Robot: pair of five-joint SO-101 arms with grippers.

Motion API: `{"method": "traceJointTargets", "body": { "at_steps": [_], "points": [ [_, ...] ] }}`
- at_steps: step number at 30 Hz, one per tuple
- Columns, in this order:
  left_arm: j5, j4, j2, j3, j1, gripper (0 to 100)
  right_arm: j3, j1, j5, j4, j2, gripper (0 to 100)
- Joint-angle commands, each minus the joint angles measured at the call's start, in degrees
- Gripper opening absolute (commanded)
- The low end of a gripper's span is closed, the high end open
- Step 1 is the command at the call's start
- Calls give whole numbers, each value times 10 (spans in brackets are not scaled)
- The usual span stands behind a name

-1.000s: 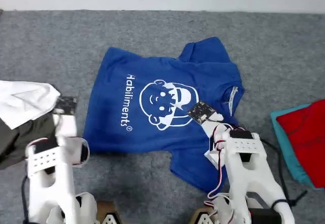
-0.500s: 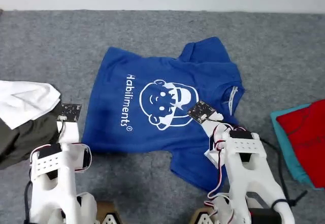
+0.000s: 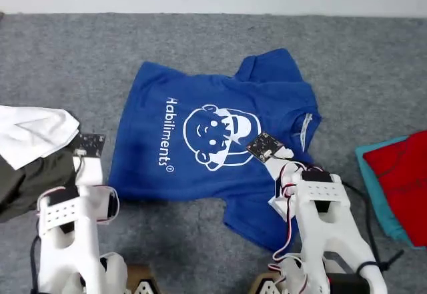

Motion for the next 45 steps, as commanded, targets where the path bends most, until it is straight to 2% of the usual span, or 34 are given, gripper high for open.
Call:
{"method": "traceJointTargets", "body": {
  "at_steps": [1, 5, 12, 18, 21, 24, 26, 29, 33, 40, 45],
  "points": [
    [7, 126, -14, -124, 6, 85, -76, 6, 4, 86, -15, 270],
    [7, 238, -14, -255, 6, 85, -155, 6, 4, 178, -15, 270],
    [4, 348, -14, -369, 4, 84, -247, 5, 4, 296, -15, 270],
    [4, 365, -14, -375, 6, 84, -251, 0, 8, 385, -10, 272],
    [4, 364, -10, -375, 6, 84, -244, -40, 40, 441, -8, 270],
    [4, 364, -10, -375, 6, 84, -226, -113, 112, 495, -11, 270],
    [4, 364, -10, -375, 6, 84, -215, -163, 127, 509, -15, 270],
    [4, 364, -11, -375, 6, 84, -194, -236, 129, 509, -10, 270],
    [4, 365, -11, -375, 6, 84, -144, -312, 127, 453, -8, 270],
    [4, 366, -11, -374, 5, 84, -56, -325, 62, 311, -8, 270],
    [4, 365, -11, -374, 4, 84, -31, -322, 56, 262, -7, 270]
  ]
}}
